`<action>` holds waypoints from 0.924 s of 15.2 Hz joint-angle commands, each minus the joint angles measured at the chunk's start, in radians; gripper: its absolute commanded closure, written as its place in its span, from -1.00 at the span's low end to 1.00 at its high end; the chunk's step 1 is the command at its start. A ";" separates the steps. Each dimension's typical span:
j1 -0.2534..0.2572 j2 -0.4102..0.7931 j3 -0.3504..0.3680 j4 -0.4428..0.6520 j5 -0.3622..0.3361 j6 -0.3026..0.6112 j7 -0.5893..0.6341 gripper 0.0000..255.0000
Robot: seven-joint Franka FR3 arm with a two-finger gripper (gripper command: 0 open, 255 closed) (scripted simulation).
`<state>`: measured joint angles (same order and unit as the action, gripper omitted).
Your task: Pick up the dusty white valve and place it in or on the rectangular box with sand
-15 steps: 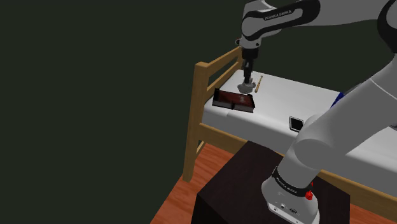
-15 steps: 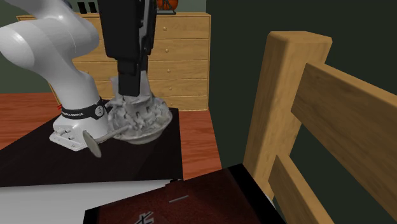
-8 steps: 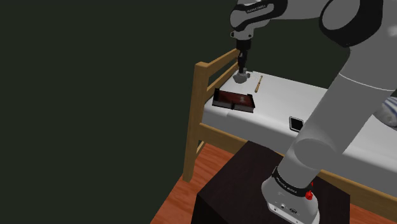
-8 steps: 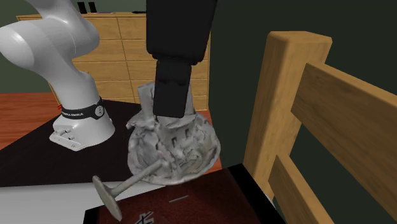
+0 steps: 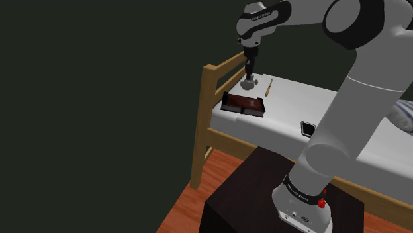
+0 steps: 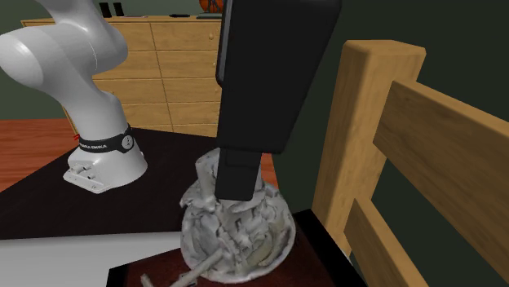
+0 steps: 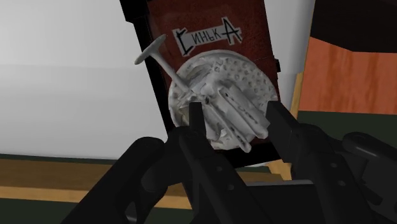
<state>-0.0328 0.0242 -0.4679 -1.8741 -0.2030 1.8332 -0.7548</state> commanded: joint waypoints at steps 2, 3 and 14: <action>-0.001 0.009 0.000 -0.031 0.002 0.040 0.006 1.00; -0.001 0.012 -0.001 -0.042 0.002 0.053 0.007 1.00; -0.007 0.056 -0.004 -0.138 0.013 0.189 0.019 1.00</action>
<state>-0.0411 0.0773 -0.4728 -2.0037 -0.1910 2.0119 -0.7393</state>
